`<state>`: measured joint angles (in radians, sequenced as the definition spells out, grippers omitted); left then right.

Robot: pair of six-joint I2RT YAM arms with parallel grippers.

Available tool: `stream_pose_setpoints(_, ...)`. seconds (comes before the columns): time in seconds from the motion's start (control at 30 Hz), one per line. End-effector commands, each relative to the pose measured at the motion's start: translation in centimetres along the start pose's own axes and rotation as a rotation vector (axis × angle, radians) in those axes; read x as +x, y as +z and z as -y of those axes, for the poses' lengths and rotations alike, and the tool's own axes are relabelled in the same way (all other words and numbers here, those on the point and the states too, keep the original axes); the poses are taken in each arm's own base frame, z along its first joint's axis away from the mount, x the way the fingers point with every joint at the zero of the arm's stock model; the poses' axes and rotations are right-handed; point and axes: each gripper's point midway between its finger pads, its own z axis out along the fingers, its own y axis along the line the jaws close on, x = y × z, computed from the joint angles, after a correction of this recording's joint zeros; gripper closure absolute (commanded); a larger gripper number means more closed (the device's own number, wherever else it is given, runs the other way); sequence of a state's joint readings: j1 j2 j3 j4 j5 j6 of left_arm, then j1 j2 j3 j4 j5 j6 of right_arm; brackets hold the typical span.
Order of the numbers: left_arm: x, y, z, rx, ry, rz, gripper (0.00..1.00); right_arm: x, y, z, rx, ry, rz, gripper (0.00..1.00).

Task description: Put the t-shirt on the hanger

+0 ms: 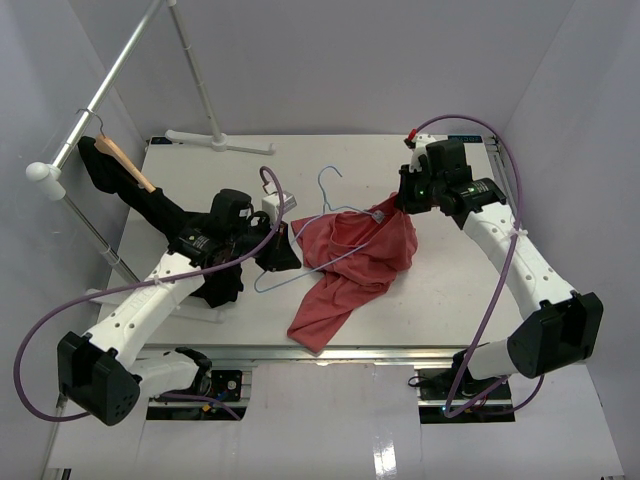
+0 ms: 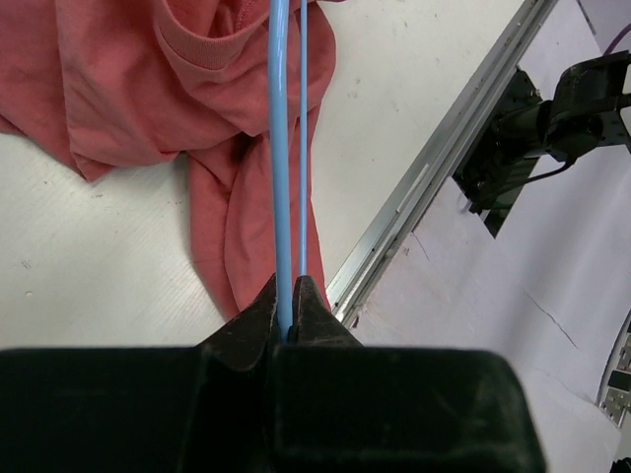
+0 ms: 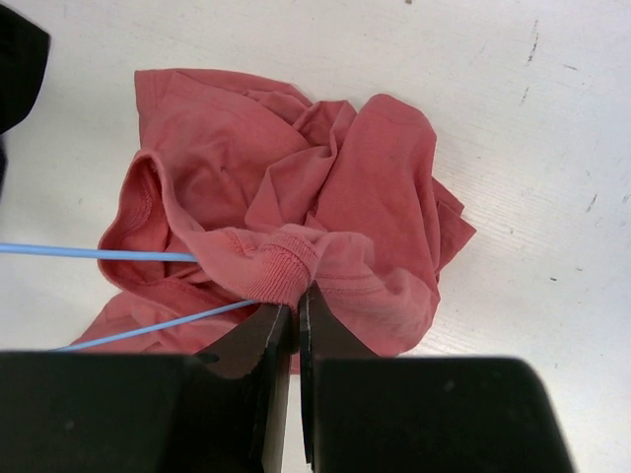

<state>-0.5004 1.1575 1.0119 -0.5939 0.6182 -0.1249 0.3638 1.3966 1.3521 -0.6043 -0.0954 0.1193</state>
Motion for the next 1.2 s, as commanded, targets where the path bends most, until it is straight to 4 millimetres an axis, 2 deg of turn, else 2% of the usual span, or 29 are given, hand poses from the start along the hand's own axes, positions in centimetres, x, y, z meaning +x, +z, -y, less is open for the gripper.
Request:
stream_pose_setpoints(0.0,-2.7,-0.2,1.2,0.047,0.086,0.073,1.00,-1.6,-2.0,-1.5,-0.053,-0.030,0.063,0.92)
stream_pose_setpoints(0.2,-5.6,0.4,0.7,-0.037,0.127,0.155,1.00,-1.5,-3.1,-5.8,-0.200,-0.067,0.111,0.92)
stream_pose_setpoints(0.27,-6.4,0.7,1.6,-0.018,0.169,0.181,1.00,-1.8,-3.7,-6.7,-0.223,-0.065,0.130,0.92)
stream_pose_setpoints(0.37,-7.1,1.6,2.9,0.019,0.211,0.212,1.00,-2.6,-5.1,-9.5,-0.282,-0.096,0.165,0.92)
stream_pose_setpoints(0.5,-6.8,3.0,3.9,0.046,0.239,0.265,1.00,-3.4,-7.0,-12.3,-0.326,-0.121,0.220,0.92)
stream_pose_setpoints(0.6,-6.9,3.3,4.7,0.071,0.259,0.324,1.00,-3.7,-7.8,-12.6,-0.318,-0.127,0.246,0.92)
stream_pose_setpoints(0.7,-6.1,3.3,5.2,0.099,0.269,0.346,1.00,-4.5,-8.4,-11.0,-0.227,-0.125,0.293,0.92)
stream_pose_setpoints(0.8,-5.3,3.4,4.3,0.058,0.237,0.334,1.00,-5.1,-9.2,-9.2,-0.129,-0.124,0.330,0.92)
stream_pose_setpoints(0.9,-3.9,3.8,3.7,0.037,0.218,0.298,1.00,-5.4,-9.9,-8.2,-0.078,-0.134,0.346,0.92)
stream_pose_setpoints(1.0,-3.4,3.6,4.4,0.069,0.221,0.296,1.00,-5.5,-10.1,-8.7,-0.106,-0.159,0.343,0.92)
stream_pose_setpoints(1.17,-3.9,2.5,6.5,0.166,0.290,0.371,1.00,-5.1,-10.8,-11.7,-0.282,-0.215,0.345,0.92)
